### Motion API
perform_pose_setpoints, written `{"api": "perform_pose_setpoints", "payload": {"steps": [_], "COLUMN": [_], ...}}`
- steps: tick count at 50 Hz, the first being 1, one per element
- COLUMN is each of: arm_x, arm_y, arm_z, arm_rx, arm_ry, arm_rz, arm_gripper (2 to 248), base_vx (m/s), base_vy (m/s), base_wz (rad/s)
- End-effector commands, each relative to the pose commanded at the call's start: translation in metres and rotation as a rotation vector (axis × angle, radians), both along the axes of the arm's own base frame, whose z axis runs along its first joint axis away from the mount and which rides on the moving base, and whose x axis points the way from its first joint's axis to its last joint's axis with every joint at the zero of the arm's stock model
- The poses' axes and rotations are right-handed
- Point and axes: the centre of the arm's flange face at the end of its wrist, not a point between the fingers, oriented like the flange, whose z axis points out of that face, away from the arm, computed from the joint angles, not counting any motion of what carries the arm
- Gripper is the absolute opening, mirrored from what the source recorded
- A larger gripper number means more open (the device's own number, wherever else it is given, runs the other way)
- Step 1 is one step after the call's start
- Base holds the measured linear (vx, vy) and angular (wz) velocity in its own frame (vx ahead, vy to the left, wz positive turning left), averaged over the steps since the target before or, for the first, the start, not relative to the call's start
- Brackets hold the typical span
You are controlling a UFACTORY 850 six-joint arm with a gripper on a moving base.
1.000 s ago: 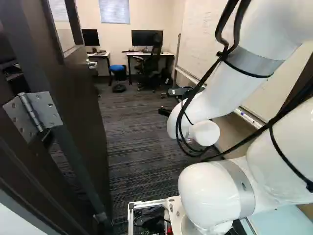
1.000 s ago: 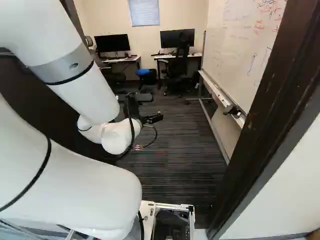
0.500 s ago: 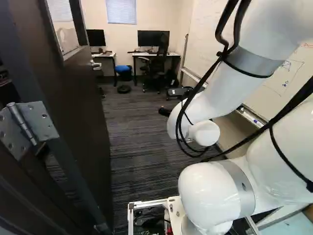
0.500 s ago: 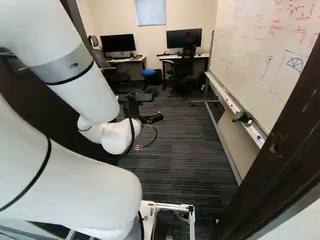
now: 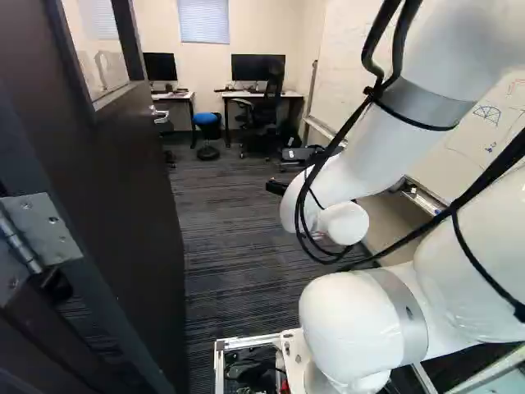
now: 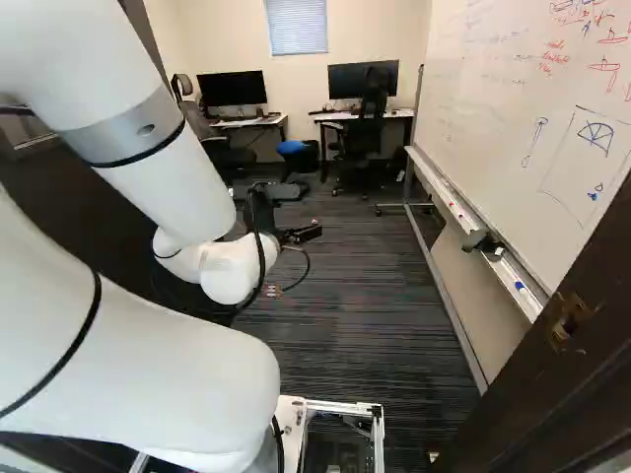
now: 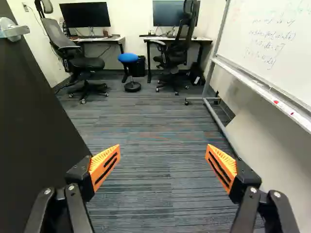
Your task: Open the door and move inside
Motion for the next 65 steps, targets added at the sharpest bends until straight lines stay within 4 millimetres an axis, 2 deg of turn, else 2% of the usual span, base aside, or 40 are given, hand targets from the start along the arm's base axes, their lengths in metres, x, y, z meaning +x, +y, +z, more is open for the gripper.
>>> {"api": "perform_pose_setpoints", "payload": {"steps": [65], "arm_x": [0.0000], "arm_y": [0.0000], "arm_z": [0.0000], "arm_rx": [0.000], "arm_ry": [0.000], "arm_rz": [0.000], "arm_gripper": [247], "base_vx": [0.174], "base_vy": [0.007], "base_wz": [0.008]}}
